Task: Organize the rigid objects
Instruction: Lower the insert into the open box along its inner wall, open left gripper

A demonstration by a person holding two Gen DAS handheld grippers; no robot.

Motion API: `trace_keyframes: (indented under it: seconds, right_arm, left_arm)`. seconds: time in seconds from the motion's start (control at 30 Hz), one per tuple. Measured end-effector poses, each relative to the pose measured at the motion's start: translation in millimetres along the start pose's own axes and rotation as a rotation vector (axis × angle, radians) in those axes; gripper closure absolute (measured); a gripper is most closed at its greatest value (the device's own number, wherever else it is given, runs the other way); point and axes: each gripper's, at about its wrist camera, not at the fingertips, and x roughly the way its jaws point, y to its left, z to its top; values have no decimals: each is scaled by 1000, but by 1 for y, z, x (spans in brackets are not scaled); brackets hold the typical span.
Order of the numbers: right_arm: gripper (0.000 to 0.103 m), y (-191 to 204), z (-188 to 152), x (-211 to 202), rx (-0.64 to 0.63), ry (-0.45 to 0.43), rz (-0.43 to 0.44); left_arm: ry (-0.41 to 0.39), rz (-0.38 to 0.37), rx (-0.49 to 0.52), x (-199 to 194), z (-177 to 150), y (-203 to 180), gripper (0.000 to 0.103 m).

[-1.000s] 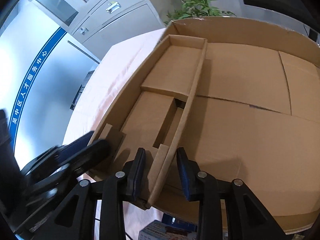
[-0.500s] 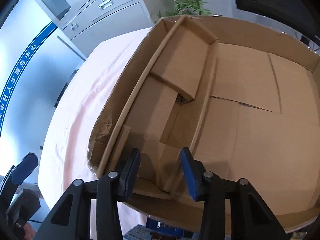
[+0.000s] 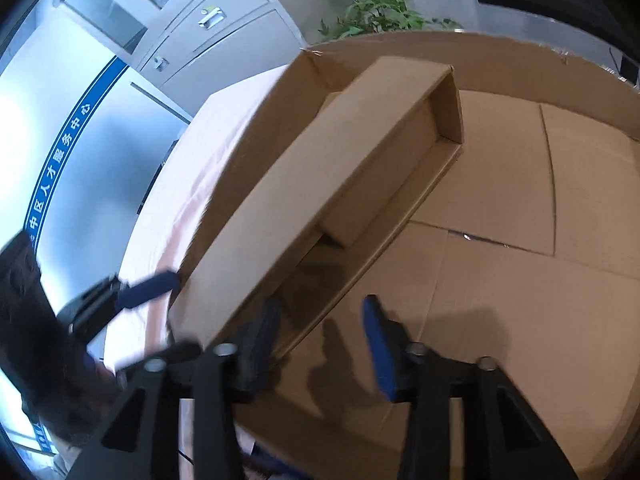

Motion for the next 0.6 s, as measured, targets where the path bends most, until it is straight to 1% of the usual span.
trace_keyframes:
  seconds: [0.07, 0.1, 0.13, 0.17, 0.2, 0.23, 0.3, 0.37, 0.4, 0.43, 0.53, 0.57, 0.6]
  right_arm:
    - [82, -2, 6, 5, 10, -3, 62]
    - [83, 0, 8, 6, 4, -12, 81]
    - [84, 3, 8, 6, -1, -20, 87]
    - [84, 7, 7, 4, -5, -32, 99]
    - [84, 12, 2, 1, -5, -39, 108]
    - [84, 14, 3, 0, -7, -41, 112]
    - [84, 21, 0, 0, -20, -38, 93]
    - [84, 25, -4, -1, -24, -29, 101]
    - [84, 25, -3, -2, -27, -27, 102]
    - [84, 27, -2, -5, -31, -34, 94]
    - [84, 23, -6, -22, -48, -49, 78]
    - [84, 21, -6, -26, -54, -50, 73]
    - [84, 18, -6, -31, -58, -54, 70]
  left_arm:
    - [7, 39, 27, 0, -2, -7, 40]
    - [22, 71, 28, 2, -4, -10, 40]
    - [41, 128, 29, 7, -5, -11, 41]
    - [71, 187, 40, 13, -5, -15, 46]
    - [87, 224, 59, 17, -6, -19, 46]
    - [82, 244, 61, 17, -5, -23, 46]
    - [73, 260, 31, 13, -2, -25, 47]
    - [66, 252, 1, 11, -2, -25, 47]
    - [66, 220, -40, 8, -3, -20, 47]
    - [69, 148, -118, 7, -3, -12, 47]
    - [86, -106, -348, 10, -9, 11, 47]
    - [90, -160, -403, 14, -12, 17, 47]
    - [107, -194, -457, 20, -15, 23, 47]
